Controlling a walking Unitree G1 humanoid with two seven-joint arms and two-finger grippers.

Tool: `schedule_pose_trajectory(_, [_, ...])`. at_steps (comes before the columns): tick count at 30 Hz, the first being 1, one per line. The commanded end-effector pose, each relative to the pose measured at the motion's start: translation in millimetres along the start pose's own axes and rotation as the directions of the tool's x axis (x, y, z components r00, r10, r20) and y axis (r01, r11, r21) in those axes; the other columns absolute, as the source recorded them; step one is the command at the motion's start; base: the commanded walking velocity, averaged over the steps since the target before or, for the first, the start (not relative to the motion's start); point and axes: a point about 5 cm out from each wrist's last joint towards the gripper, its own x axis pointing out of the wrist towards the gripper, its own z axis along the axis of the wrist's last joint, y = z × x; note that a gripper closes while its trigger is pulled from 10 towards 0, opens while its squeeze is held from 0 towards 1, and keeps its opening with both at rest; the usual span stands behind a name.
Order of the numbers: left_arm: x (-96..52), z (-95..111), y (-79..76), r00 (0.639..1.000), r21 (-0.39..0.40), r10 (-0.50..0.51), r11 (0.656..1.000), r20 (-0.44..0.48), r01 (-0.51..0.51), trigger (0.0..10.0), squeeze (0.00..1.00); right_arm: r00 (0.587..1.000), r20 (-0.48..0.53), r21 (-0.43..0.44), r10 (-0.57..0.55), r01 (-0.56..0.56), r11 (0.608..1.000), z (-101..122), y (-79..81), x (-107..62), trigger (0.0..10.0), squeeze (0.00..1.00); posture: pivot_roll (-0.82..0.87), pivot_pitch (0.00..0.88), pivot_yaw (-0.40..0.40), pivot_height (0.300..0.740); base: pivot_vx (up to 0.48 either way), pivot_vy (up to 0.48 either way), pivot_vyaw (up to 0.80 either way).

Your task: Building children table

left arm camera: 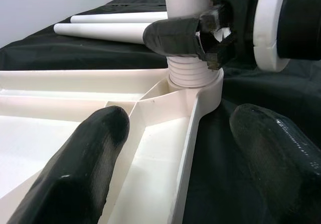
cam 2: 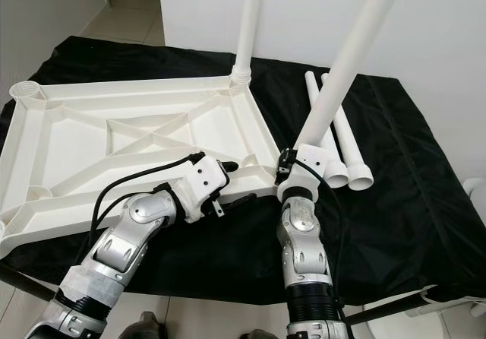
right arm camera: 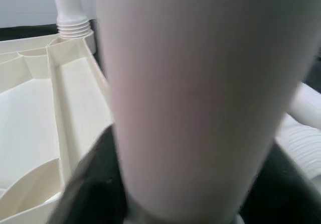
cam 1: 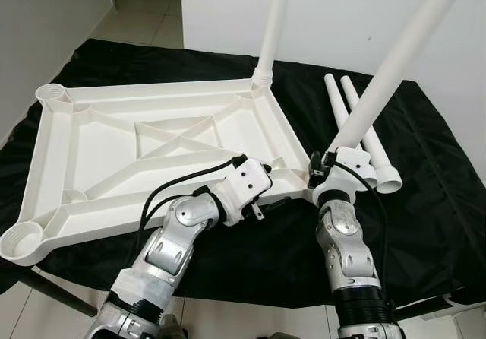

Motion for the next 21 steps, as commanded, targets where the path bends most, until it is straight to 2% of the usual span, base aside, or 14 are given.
schedule_pose_trajectory(1, [-0.1,2,0.7,0.999,0.004,0.038,0.999,0.003,-0.038,10.0,0.00,0.995,-0.095,0.046,-0.025,0.029,0.998,-22,2.3,-16.7,10.0,1.00,0.09,0.027,-0.074,0.740,0.000,0.000,0.00])
schedule_pose_trajectory(6, [-1.2,1,0.6,0.999,0.004,0.039,0.999,-0.003,-0.039,10.0,0.00,0.998,-0.054,0.044,0.026,-0.023,0.999,-13,1.7,-16.2,10.0,1.00,0.10,0.035,-0.071,0.740,0.000,0.000,0.00])
schedule_pose_trajectory(7, [-1.0,2,0.6,0.999,0.007,0.038,0.999,-0.002,-0.038,10.0,0.00,0.998,-0.042,0.032,0.038,-0.037,0.999,-11,-0.2,-15.8,10.0,0.00,0.10,0.036,-0.072,0.740,0.000,0.000,0.00])
schedule_pose_trajectory(10, [-0.6,2,0.7,0.999,0.009,0.038,0.999,-0.002,-0.038,10.0,0.00,0.998,-0.033,0.024,0.047,-0.047,0.999,-10,-1.7,-15.3,10.0,0.00,0.10,0.035,-0.072,0.740,0.000,0.000,0.00])
schedule_pose_trajectory(15, [0.3,4,2.6,0.999,0.006,0.040,0.999,0.000,-0.040,10.0,0.00,0.988,0.008,-0.017,0.157,-0.157,0.988,0,-11.0,-9.6,10.0,0.00,0.09,0.043,-0.068,0.740,0.000,0.000,0.00])
schedule_pose_trajectory(20, [1.4,6,2.5,0.999,0.006,0.041,0.999,0.004,-0.041,10.0,0.00,0.976,0.026,-0.059,0.216,-0.215,0.975,6,-18.9,-2.6,10.0,0.00,0.08,0.051,-0.074,0.740,0.000,0.000,0.00])
schedule_pose_trajectory(21, [2.1,7,3.7,0.999,0.007,0.042,0.999,0.006,-0.042,10.0,0.00,0.956,0.032,-0.080,0.293,-0.290,0.954,9,-19.6,2.6,10.0,0.00,0.07,0.048,-0.068,0.740,0.000,0.000,0.00])
